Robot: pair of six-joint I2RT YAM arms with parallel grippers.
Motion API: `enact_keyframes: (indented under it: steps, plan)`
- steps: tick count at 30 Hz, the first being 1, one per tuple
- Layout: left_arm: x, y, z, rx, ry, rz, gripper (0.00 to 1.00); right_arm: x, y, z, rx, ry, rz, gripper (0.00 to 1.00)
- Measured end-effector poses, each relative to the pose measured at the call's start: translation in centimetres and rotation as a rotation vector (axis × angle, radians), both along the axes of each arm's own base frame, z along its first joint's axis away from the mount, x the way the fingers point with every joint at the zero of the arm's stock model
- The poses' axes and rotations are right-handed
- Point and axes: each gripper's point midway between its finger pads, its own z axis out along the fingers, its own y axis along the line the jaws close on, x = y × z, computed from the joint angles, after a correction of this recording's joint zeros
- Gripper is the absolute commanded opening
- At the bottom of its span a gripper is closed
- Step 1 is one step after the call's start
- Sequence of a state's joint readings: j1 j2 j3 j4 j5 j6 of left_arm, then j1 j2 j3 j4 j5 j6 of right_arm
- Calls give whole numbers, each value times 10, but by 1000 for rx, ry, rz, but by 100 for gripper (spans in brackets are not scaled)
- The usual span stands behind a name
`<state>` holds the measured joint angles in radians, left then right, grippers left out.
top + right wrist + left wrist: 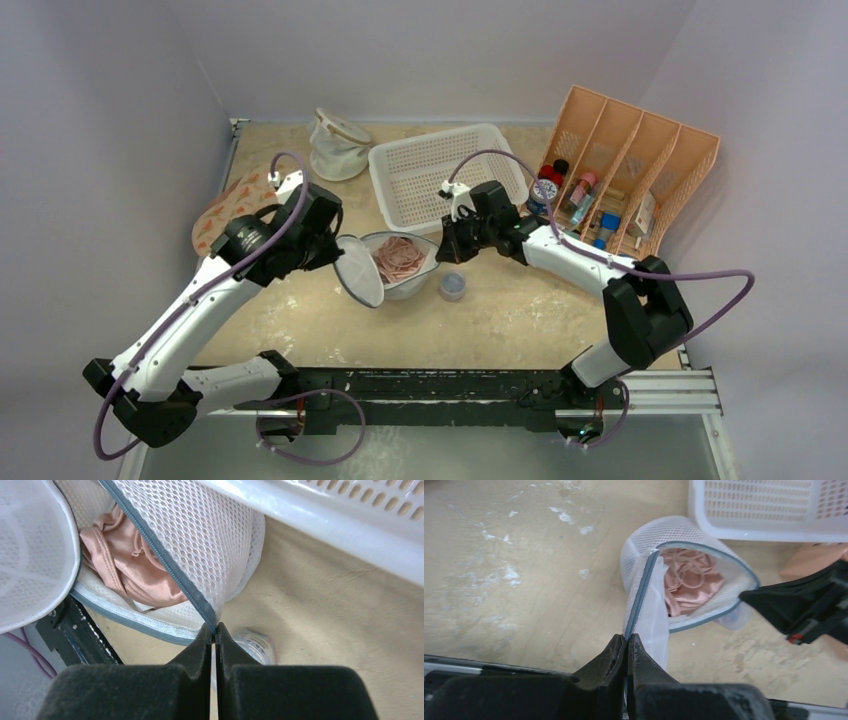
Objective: Unzip the laundry bag and remove the bra
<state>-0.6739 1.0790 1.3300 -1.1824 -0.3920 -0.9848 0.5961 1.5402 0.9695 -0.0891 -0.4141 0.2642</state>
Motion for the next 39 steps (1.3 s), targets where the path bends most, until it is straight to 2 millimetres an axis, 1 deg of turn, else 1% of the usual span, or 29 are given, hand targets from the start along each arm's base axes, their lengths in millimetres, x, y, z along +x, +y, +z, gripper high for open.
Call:
enact_keyframes:
  steps: [4,7,8,11,15,18,19,22,25,27,29,34,37,39]
  plan:
    - [-3,17,-10,146,54,-22,0,6,-2,9,-16,-40,34,0]
    - [0,33,-16,279,77,-17,0,5,0,13,-18,-46,71,0]
    - [3,39,-19,332,88,-16,2,4,1,14,-16,-49,84,0]
    - [12,49,-28,471,120,-17,15,1,2,15,-15,-49,113,0]
    - [26,61,-38,642,154,-11,47,0,0,13,-25,-49,125,0]
    - [31,67,-35,696,144,8,65,-1,0,13,-29,-49,129,0]
    - [32,68,-31,697,132,17,67,-1,0,13,-29,-51,130,0]
    - [34,60,-22,626,87,13,70,-1,0,13,-29,-52,131,0]
    - [31,38,-19,443,36,-38,70,0,0,13,-29,-53,131,0]
    - [25,22,-23,322,13,-88,70,0,0,13,-29,-53,131,0]
    - [21,8,-33,242,14,-132,70,0,0,13,-29,-53,132,0]
    - [16,-20,-76,133,84,-199,68,0,0,13,-31,-58,136,0]
    - [11,-24,-98,112,118,-198,69,0,0,13,-32,-61,137,0]
    - [10,-23,-106,106,124,-184,71,1,0,13,-29,-66,137,0]
